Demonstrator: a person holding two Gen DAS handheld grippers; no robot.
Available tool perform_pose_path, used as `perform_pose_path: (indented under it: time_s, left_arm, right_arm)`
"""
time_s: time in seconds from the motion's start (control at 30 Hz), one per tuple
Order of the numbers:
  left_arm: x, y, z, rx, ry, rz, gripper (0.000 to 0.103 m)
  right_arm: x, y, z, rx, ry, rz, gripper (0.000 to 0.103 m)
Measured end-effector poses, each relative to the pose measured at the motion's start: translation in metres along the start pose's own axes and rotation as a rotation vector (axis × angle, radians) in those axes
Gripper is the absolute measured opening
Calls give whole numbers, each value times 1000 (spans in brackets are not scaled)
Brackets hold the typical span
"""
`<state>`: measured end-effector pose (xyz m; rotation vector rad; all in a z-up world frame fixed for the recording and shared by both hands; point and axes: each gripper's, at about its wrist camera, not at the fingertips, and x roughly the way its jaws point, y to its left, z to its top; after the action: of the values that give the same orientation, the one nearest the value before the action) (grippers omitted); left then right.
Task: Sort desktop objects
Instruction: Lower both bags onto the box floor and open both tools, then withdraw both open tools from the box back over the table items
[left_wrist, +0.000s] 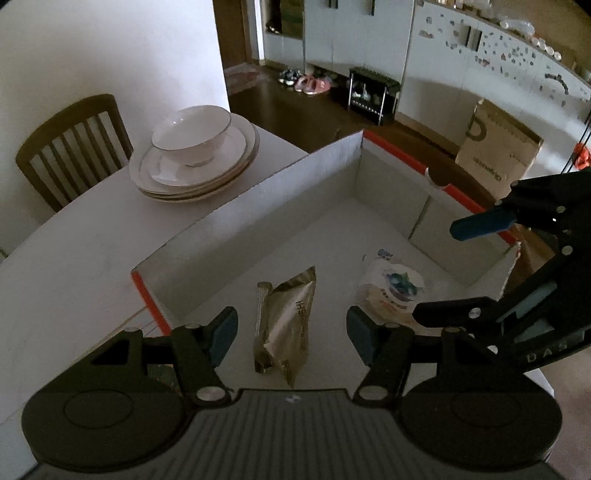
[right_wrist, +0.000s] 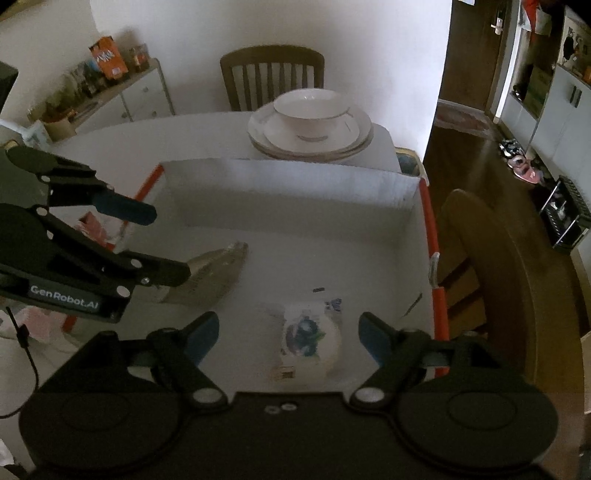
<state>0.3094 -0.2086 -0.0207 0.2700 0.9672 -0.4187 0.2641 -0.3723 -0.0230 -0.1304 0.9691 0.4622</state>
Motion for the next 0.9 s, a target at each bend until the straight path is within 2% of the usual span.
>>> perform_pose_path:
  time_s: [0.37, 0.57, 0.7, 0.83, 0.9]
  left_arm:
    - [-43, 7, -25, -60, -73, 11, 64]
    - [-64, 17, -49, -92, -103, 0, 64]
    - [-78, 27, -71, -116, -114, 0, 71]
    - [-92, 39, -91, -124, -126, 15, 72]
    - [-97, 46, -100, -126, -132, 22, 75]
  right_arm:
    - [-21, 20, -6, 16, -61, 4, 86]
    - [-32, 46, -10, 9, -98, 1, 88]
    - [-39, 70, -15, -24, -134, -28, 94]
    - [-41, 93, -20, -33, -154, -27, 96]
    - [-40, 105, -22, -35, -156, -25, 96]
